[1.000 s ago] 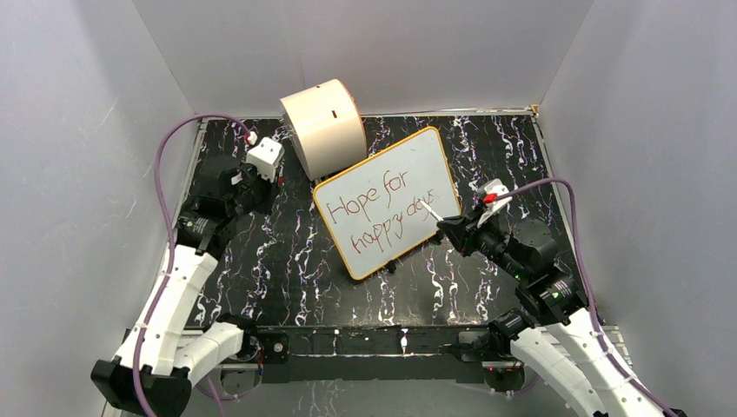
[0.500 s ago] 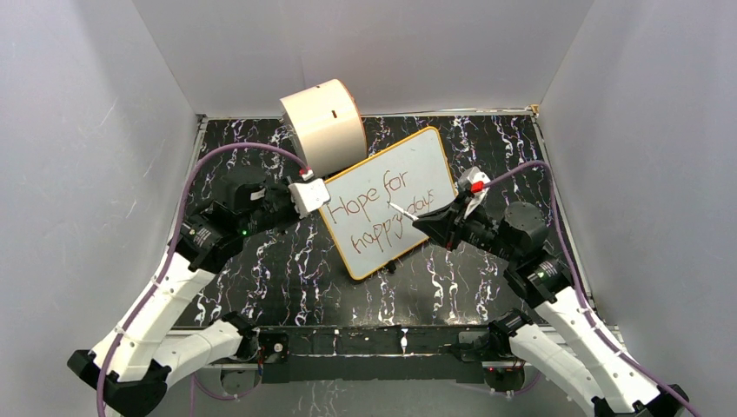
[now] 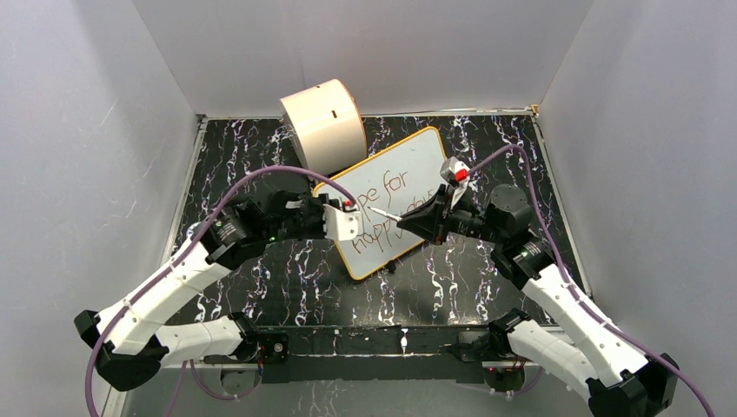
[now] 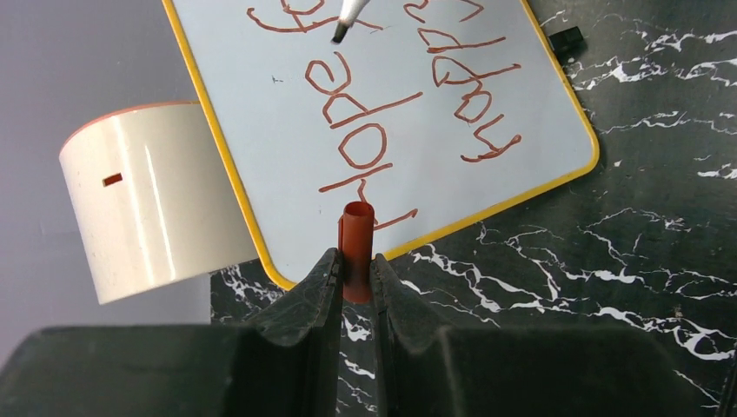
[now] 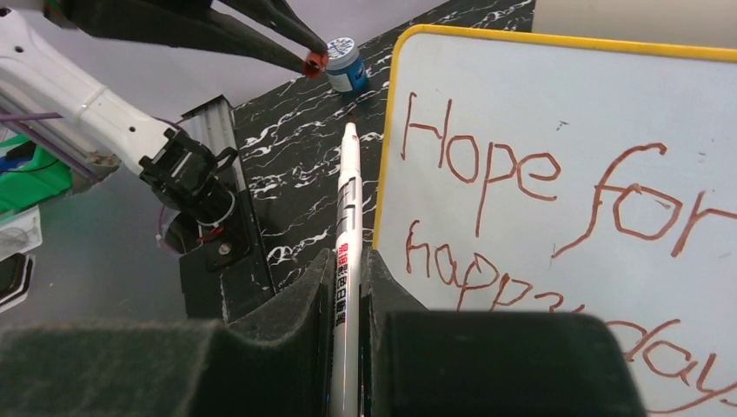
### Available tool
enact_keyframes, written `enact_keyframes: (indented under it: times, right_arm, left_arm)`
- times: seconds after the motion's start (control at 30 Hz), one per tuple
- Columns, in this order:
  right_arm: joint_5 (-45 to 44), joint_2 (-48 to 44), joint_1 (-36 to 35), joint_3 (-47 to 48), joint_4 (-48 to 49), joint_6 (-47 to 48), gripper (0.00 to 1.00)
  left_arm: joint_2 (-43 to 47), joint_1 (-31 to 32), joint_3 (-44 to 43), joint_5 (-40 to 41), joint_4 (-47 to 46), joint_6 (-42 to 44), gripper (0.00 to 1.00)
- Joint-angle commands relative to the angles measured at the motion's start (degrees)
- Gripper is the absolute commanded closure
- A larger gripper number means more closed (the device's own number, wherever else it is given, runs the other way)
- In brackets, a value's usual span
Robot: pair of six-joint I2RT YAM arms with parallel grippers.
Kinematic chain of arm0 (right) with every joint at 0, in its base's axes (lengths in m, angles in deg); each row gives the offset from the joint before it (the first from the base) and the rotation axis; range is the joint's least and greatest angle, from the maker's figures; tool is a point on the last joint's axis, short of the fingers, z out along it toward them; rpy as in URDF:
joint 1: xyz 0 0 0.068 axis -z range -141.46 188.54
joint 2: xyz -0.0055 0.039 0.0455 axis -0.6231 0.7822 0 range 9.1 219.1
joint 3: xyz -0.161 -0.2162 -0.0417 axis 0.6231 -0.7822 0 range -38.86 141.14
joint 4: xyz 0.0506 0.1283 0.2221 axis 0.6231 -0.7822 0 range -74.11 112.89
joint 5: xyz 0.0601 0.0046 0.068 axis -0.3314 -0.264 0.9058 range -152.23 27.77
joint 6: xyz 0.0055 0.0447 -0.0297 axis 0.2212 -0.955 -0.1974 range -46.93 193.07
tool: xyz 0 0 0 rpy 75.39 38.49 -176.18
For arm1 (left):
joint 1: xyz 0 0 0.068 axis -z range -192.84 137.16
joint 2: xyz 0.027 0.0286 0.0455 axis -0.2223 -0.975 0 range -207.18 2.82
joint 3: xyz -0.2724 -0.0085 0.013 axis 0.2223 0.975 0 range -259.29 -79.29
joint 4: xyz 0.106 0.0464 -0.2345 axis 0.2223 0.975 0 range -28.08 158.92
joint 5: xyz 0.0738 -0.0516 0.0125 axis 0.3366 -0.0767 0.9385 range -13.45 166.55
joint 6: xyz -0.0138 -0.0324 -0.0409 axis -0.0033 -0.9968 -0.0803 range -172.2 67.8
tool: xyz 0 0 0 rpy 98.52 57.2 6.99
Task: Write a sentence on the whiteboard
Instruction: Close the whiteboard marker at the center of the board.
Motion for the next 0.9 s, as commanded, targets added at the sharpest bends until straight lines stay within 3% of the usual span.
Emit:
enact_keyframes:
  times: [0.0,0.87]
  right_arm:
    - [5.6,1.6,0.1,4.5,5.6,-1.6,1.00]
    - [11.6,10.4,0.0,7.0,3.2,-2.8,1.00]
  left_arm:
    - [-1.4,3.1,-2.9,6.9,1.5,3.6,1.00]
    - [-4.0,11.7,-3.8,13.1,0.6,6.6,1.00]
